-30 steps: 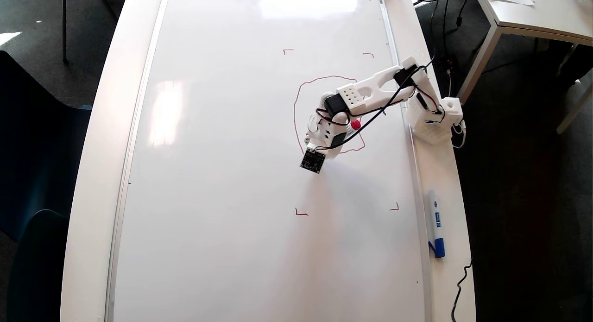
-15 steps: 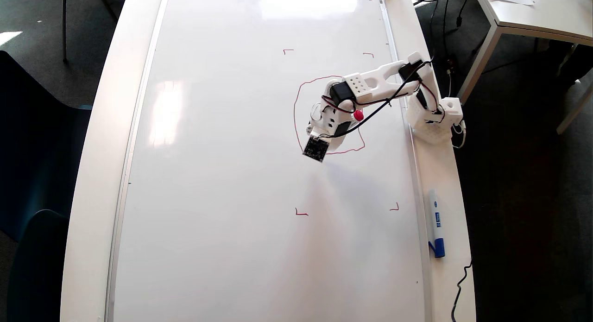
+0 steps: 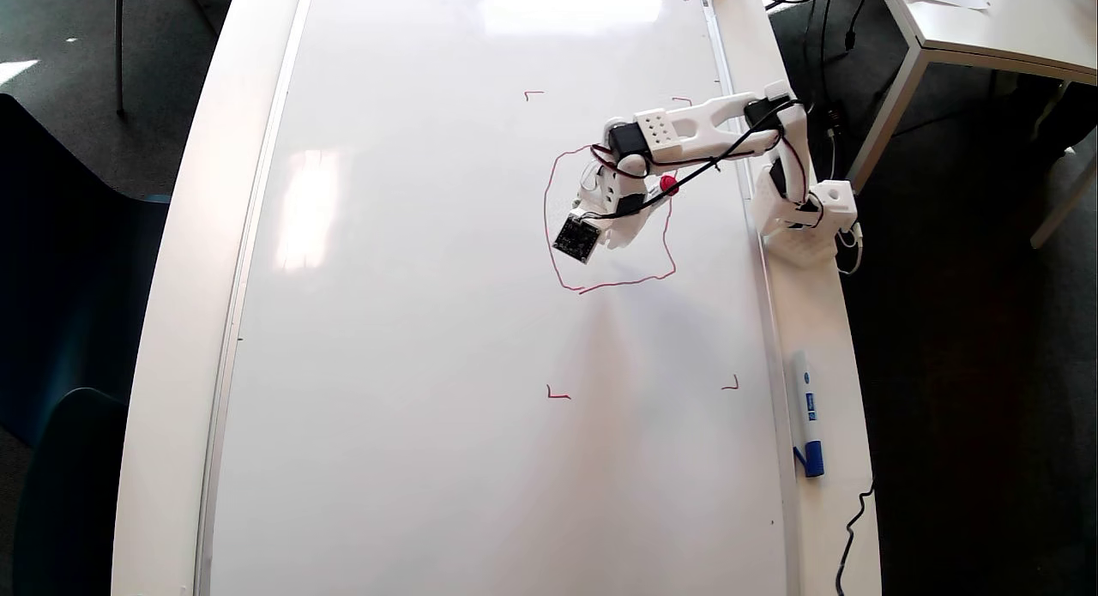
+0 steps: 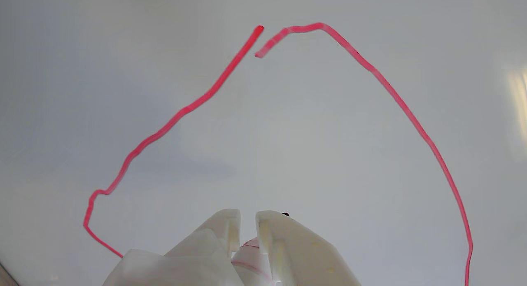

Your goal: Draw on a whiteboard a robot head using a pen attached to the gripper

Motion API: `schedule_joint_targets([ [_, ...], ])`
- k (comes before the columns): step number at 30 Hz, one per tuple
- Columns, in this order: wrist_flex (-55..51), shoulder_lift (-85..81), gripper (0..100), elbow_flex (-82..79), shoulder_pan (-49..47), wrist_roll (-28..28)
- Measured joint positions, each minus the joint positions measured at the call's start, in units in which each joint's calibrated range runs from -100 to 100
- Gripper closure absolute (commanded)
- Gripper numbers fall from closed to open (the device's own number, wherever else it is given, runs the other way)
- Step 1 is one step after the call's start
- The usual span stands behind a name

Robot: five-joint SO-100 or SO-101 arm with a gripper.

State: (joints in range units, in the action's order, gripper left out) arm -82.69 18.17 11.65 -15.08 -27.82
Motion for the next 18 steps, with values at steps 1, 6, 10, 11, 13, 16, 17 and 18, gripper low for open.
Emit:
schedule_joint_targets([
  [1, 0.0, 0.0, 99, 0.0, 0.1, 0.0],
  [6, 0.0, -0.1, 99, 0.0, 1.2, 0.0],
  [10, 0.0, -0.1, 99, 0.0, 1.6, 0.0],
  [11, 0.0, -0.1, 99, 0.0, 1.4, 0.0],
  [13, 0.0, -0.1, 99, 0.0, 1.2, 0.0],
  [16, 0.0, -0.1, 99, 0.0, 1.1, 0.0],
  [17, 0.0, -0.1, 99, 0.0, 1.1, 0.0],
  [18, 0.0, -0.1, 99, 0.0, 1.2, 0.0],
])
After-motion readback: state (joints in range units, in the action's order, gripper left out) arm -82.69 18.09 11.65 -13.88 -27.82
